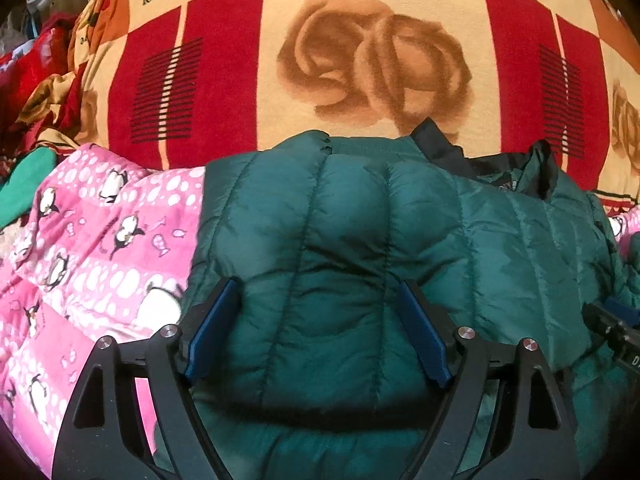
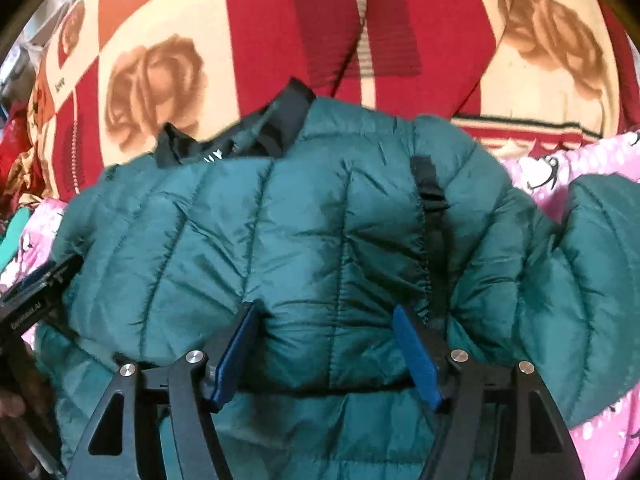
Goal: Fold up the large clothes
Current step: 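Move the right gripper toward the cuff of the other sleeve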
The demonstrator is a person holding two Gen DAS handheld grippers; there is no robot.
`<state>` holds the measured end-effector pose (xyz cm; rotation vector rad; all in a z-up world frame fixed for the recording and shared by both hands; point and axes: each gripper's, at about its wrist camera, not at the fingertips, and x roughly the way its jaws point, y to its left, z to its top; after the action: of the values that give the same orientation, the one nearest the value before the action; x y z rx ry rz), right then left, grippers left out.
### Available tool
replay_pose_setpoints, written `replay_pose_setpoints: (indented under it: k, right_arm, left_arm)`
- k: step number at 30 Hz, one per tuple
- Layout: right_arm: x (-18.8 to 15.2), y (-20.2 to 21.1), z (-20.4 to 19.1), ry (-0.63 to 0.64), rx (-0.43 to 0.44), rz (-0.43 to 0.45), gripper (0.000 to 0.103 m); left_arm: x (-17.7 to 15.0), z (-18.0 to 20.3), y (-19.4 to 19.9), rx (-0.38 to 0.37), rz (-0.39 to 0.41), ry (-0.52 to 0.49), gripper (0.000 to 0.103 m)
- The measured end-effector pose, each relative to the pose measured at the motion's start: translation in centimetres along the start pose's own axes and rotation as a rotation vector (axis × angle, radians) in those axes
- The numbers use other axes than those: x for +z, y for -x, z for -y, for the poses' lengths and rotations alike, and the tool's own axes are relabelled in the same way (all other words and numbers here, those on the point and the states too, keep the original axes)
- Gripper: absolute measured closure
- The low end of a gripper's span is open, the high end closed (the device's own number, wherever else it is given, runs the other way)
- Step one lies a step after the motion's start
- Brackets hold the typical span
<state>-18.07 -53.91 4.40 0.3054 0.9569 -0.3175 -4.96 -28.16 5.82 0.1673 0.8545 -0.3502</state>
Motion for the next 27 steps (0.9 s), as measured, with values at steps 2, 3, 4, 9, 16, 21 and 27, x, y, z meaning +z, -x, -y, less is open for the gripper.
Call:
replay_pose_setpoints:
  k: [2,3,4,9,16,21,27]
  right_arm:
    - [-0.2,1.5,-0.1,-0.007,0.013,0.034,0.036]
    - [-0.4,2.2,-0.2,-0.009,0.014,0.048,0.036]
    - [-0.5,3.1,-0.3,-0.010,0.017,0.065,0.036]
    - [-1.1,6.2,-0.7,-0.028,0.030,0.117,0.028]
    - [-2.6,9.3,-1.2,-0.040,0.033,0.141,0.028]
    - [-3.5,11.5,-0.7,-0.037,0.017,0.165,0.028]
    - [-4.1,13.2,0.5,-0.030,-0.026,0.191,0.028]
  left_arm:
    - [-0.2,-0.2,0.9,-0.013,0.002,0.011,0.021]
    - [-0.4,-0.2,1.5,-0.023,0.004,0.017,0.021]
    - [-0.5,-0.2,2.2,-0.030,0.009,0.021,0.021]
    - [-1.1,0.5,5.6,-0.016,0.057,0.004,0.021]
    - [-1.8,2.3,9.9,-0.039,0.112,-0.024,0.021]
    - [-2.6,3.9,11.9,-0.061,0.132,-0.042,0.021]
    - [-3.3,5.9,13.3,-0.085,0.139,-0.065,0.021]
